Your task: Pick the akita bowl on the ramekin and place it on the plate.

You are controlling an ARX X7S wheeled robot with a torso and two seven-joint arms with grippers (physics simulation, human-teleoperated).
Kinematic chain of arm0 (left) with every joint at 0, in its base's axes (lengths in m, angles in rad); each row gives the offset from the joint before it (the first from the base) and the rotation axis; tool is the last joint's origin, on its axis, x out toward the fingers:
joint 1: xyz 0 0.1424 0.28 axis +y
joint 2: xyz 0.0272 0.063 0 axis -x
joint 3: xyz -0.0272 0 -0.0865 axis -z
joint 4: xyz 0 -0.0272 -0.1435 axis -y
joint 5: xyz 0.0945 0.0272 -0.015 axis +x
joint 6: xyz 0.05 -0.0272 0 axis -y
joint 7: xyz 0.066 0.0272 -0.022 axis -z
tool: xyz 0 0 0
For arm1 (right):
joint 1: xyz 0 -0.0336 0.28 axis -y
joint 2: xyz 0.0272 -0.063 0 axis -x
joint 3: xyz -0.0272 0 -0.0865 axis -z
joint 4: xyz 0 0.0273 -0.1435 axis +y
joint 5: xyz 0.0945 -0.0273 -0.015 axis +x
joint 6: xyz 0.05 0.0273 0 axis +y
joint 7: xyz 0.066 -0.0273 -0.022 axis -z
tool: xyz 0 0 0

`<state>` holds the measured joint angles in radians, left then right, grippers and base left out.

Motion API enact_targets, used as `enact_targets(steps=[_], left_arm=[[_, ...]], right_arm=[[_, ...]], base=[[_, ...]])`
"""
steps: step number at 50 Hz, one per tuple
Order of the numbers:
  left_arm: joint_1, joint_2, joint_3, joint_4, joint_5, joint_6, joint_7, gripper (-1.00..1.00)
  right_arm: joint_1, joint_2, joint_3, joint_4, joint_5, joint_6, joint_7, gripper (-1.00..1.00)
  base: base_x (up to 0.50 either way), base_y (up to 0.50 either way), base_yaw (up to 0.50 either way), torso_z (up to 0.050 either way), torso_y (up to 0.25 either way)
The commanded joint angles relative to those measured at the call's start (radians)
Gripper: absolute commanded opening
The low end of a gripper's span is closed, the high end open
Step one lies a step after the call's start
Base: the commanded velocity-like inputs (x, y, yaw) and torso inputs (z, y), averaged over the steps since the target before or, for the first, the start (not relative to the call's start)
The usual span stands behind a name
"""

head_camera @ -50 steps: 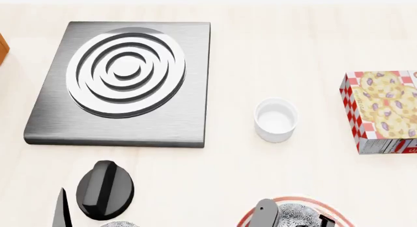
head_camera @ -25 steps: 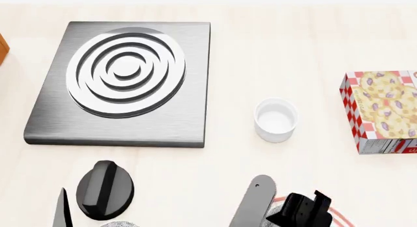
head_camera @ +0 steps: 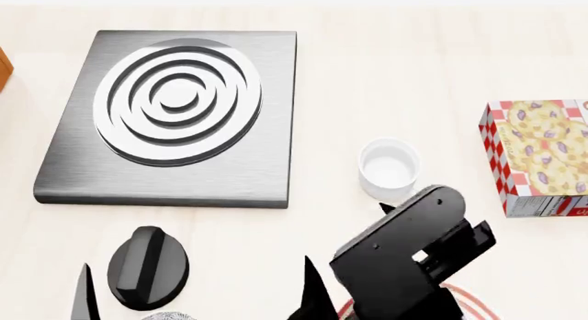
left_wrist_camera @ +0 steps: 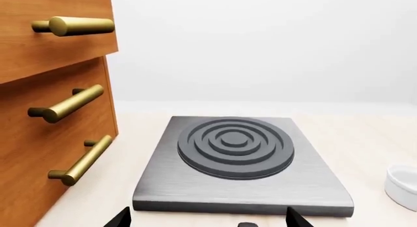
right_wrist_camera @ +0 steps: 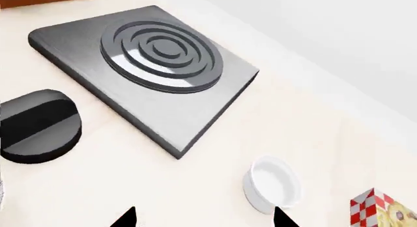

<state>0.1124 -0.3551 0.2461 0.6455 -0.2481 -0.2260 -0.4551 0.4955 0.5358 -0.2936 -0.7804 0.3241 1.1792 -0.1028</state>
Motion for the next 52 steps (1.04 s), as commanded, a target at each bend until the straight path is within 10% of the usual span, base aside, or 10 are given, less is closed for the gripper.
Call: enact_targets(steps=[1,18,52], left_arm=[[0.024,0.0,-0.023,0.0,-0.036,0.068,0.03,1.0],[0.027,-0.006,-0.007,0.0,-0.027,0.069,0.027,1.0],[0.027,-0.016,0.042,0.01,0.012,0.081,0.027,1.0]], right_arm=[[-0.143,-0.129,0.103,0.038,-0.097,-0.262,0.14,1.0],[-0.324,-0.252,0.244,0.033,-0.106,-0.781,0.204,1.0],[-0.631,-0.276,0.176,0.051,-0.22,-1.221,0.247,1.0]], base=[[0.0,0.0,0.0,0.0,0.0],[0.0,0.0,0.0,0.0,0.14],[0.0,0.0,0.0,0.0,0.25]])
